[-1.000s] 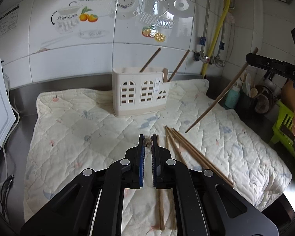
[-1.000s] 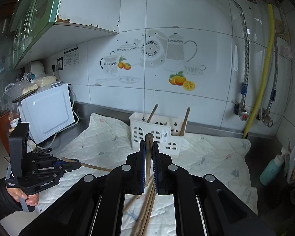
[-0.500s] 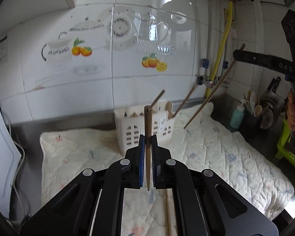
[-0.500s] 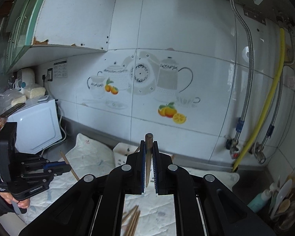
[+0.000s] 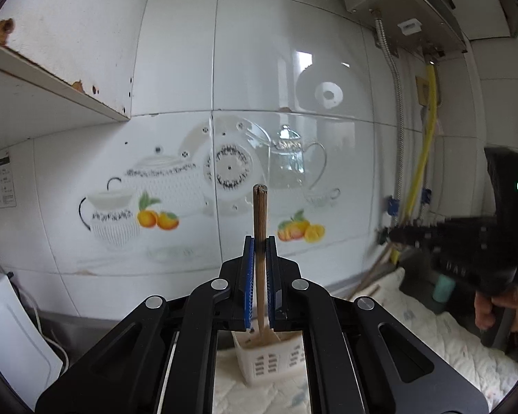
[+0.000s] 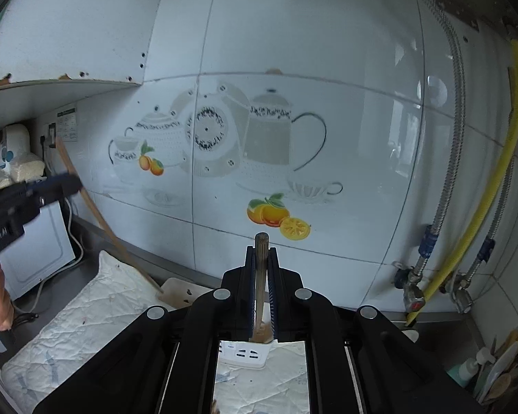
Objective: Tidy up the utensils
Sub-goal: 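Lift the held chopsticks in both tools over the white holder, then open both tools to drop the chopsticks into the holder, then move both open tools back over the remaining chopsticks, then close the left tool on a chopstick while the right tool grasps another, then lift the held chopsticks in both tools over the white holder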
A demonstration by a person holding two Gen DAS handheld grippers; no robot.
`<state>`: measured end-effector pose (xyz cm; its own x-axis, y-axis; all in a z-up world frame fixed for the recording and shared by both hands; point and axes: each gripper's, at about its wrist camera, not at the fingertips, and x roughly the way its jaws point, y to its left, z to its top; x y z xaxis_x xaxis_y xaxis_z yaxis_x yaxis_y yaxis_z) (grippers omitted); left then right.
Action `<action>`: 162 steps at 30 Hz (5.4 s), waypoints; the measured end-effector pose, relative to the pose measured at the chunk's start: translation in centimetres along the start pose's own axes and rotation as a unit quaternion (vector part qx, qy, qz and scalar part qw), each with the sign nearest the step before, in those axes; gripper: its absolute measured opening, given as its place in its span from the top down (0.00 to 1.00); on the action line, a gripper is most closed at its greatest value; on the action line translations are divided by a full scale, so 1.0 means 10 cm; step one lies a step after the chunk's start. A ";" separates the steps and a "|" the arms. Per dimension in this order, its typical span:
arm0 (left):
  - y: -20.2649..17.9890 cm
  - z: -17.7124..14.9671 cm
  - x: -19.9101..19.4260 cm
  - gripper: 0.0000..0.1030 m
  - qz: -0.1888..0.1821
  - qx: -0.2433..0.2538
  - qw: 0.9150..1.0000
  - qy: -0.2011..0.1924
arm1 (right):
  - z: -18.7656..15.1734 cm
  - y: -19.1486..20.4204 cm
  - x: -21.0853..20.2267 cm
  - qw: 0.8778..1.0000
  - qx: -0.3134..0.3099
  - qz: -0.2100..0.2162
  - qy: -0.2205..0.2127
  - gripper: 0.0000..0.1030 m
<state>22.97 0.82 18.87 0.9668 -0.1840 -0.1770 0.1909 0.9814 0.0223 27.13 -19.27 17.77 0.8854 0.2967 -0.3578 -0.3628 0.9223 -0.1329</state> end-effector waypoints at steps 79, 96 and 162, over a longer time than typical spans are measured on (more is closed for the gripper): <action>-0.53 -3.04 -0.93 0.68 -0.068 0.009 0.953 0.295 | -3.03 0.63 -1.11 0.979 0.122 0.028 0.163 0.66; -0.55 -3.11 -0.85 0.86 -0.084 0.009 0.948 0.308 | -3.12 0.59 -1.03 0.973 0.133 0.031 0.186 0.83; -0.42 -2.40 -1.00 0.95 -0.092 -0.032 0.971 0.218 | -1.92 0.46 -1.25 0.995 0.065 0.035 0.071 0.94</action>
<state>8.39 -0.15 -3.09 0.7505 -0.3300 -0.5727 0.3298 0.9378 -0.1081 8.83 -23.53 3.87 0.8064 0.3314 -0.4898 -0.3726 0.9279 0.0144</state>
